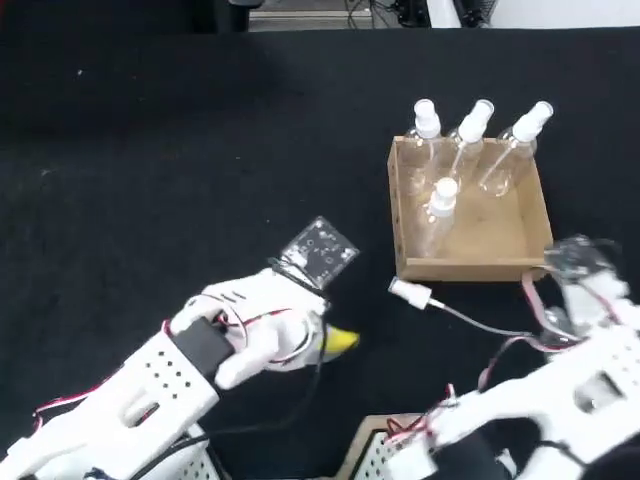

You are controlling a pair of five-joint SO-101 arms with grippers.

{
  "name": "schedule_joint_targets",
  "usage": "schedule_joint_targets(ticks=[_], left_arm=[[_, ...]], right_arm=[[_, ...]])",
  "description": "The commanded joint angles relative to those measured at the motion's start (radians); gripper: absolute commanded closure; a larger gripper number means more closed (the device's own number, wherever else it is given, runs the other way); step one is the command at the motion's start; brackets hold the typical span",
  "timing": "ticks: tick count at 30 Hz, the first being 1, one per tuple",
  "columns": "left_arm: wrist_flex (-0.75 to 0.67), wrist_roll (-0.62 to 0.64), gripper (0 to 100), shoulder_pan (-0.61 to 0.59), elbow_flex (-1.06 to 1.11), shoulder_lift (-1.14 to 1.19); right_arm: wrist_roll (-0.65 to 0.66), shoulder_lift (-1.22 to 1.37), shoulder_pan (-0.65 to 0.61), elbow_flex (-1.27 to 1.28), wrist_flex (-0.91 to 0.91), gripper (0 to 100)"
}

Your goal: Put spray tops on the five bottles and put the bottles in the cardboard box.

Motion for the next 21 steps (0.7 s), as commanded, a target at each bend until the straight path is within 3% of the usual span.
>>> schedule_joint_targets(ticks=[1,12,21], left_arm=[[-0.253,0.130,70,0.018,-0.004,0.023],[-0.718,0.559,70,0.127,-0.073,0.474],[-0.775,0.815,70,0.145,-0.280,0.838]], right_arm=[[0.000,0.159,0.074,-0.177,0.018,98.8],[0.049,0.441,0.149,-0.467,0.198,98.8],[0.051,0.444,0.141,-0.469,0.193,98.8]])
